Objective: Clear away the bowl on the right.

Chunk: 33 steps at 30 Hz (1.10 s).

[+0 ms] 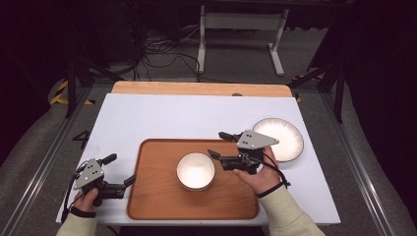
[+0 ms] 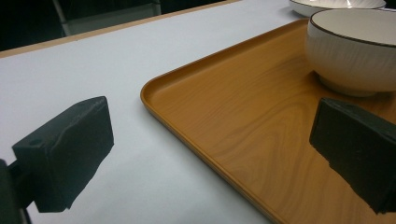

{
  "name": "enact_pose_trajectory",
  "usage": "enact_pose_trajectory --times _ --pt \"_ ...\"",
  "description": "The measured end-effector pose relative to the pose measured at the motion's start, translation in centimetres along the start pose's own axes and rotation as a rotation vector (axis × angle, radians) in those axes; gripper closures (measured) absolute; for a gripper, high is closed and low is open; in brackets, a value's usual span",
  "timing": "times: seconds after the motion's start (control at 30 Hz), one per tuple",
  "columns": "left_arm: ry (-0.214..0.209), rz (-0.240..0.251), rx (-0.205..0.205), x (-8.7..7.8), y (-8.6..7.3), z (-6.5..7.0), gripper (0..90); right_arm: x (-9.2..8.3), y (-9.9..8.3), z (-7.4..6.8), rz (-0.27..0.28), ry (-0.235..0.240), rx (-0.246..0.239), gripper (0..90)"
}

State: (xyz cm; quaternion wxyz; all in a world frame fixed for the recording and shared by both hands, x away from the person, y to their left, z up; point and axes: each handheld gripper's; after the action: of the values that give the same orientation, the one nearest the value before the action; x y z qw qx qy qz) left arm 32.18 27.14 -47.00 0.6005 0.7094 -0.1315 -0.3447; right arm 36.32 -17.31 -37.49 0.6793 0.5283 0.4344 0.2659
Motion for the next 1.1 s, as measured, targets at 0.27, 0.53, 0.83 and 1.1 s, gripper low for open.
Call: enact_pose_trajectory --times 0.27,0.53,0.83,1.1 --pt "0.004 0.009 -0.003 0.0 0.0 0.0 0.4 -2.1 -0.7 0.7 0.031 -0.040 -0.004 26.3" --pt "0.006 0.012 -0.002 0.0 -0.1 0.1 0.4 -4.6 -1.5 1.4 0.052 -0.081 0.000 23.0" --pt "0.009 0.015 0.001 0.0 -0.1 0.1 0.4 -6.5 -2.6 2.2 0.088 -0.104 0.005 19.9" --pt "0.010 0.015 0.002 0.0 -0.1 0.1 0.4 -7.7 -3.9 2.9 0.078 -0.146 0.002 17.7"
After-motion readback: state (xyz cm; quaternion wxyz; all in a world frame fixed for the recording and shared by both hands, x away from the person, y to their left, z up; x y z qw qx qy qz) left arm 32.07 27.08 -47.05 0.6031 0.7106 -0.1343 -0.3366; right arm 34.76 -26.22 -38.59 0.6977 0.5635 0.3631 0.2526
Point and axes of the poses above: each handheld gripper's, and its own axes: x roughly forward along the jaws, y roughly out of its top, z roughly to its right, and after that the axes turned 4 degrees about y, right-handed
